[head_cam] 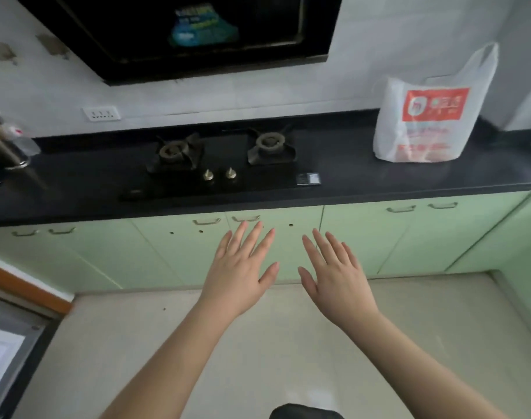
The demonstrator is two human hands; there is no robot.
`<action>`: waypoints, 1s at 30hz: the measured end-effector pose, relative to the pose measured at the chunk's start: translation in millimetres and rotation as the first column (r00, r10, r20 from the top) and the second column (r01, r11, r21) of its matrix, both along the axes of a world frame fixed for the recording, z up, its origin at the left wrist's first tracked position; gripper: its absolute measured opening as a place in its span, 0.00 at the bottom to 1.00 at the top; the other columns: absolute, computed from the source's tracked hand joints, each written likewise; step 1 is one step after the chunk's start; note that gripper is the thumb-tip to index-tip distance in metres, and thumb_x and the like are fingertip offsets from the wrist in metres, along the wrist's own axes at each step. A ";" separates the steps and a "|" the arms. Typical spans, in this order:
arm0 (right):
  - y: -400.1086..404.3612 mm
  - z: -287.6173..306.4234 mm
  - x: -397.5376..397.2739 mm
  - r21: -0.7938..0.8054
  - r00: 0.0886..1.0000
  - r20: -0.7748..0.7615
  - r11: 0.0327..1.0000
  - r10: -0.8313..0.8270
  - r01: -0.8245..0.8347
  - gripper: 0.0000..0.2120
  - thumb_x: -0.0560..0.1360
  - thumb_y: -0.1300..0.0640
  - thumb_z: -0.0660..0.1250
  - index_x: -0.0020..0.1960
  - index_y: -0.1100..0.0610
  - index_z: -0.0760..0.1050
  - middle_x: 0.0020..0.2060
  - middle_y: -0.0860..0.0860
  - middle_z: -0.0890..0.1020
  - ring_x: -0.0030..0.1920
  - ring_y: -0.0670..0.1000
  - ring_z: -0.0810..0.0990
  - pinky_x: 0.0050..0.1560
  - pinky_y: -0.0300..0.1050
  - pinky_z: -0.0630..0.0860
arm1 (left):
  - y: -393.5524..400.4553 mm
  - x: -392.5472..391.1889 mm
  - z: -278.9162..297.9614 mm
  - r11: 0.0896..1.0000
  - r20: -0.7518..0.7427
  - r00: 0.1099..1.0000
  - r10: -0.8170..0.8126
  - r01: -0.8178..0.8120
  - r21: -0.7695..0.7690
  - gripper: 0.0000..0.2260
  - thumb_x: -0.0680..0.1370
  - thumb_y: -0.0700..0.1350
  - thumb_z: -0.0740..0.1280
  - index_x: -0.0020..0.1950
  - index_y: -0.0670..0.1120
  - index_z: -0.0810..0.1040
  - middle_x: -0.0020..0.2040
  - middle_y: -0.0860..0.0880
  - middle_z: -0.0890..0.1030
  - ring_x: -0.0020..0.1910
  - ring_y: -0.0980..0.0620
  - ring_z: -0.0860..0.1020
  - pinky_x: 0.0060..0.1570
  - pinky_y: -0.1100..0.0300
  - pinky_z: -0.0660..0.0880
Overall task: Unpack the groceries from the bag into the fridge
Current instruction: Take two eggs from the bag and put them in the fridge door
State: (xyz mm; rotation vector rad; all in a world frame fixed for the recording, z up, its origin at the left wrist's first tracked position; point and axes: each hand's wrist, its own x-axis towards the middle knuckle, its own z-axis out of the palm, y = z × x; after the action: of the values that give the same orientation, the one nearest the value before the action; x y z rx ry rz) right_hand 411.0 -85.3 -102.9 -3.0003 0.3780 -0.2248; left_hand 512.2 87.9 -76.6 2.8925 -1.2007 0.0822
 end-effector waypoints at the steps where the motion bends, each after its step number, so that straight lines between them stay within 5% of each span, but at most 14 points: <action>1: -12.1 0.3 -6.7 0.004 1.000 0.001 1.000 -0.025 0.025 0.28 0.79 0.42 0.49 0.75 0.54 0.60 0.74 0.54 0.65 0.74 0.57 0.62 0.73 0.55 0.59 | -13.3 -2.3 -0.8 0.999 0.000 0.999 -0.032 0.032 0.014 0.29 0.80 0.64 0.42 0.79 0.56 0.45 0.80 0.52 0.46 0.78 0.49 0.40 0.74 0.50 0.38; 30: -206.0 24.9 39.8 -0.010 0.893 0.036 0.894 -0.448 0.449 0.30 0.80 0.41 0.52 0.77 0.53 0.53 0.76 0.54 0.59 0.76 0.54 0.55 0.76 0.49 0.46 | -267.7 116.6 20.4 0.864 0.080 0.864 -0.497 0.501 -0.047 0.31 0.79 0.63 0.41 0.79 0.52 0.54 0.79 0.48 0.56 0.78 0.46 0.51 0.75 0.48 0.48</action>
State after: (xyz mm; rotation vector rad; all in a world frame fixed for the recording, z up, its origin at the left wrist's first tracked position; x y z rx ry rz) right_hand 450.8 -291.3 -78.0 -2.8740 1.0710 -0.3136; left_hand 628.8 -179.8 -56.2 2.4389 -1.8753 0.2065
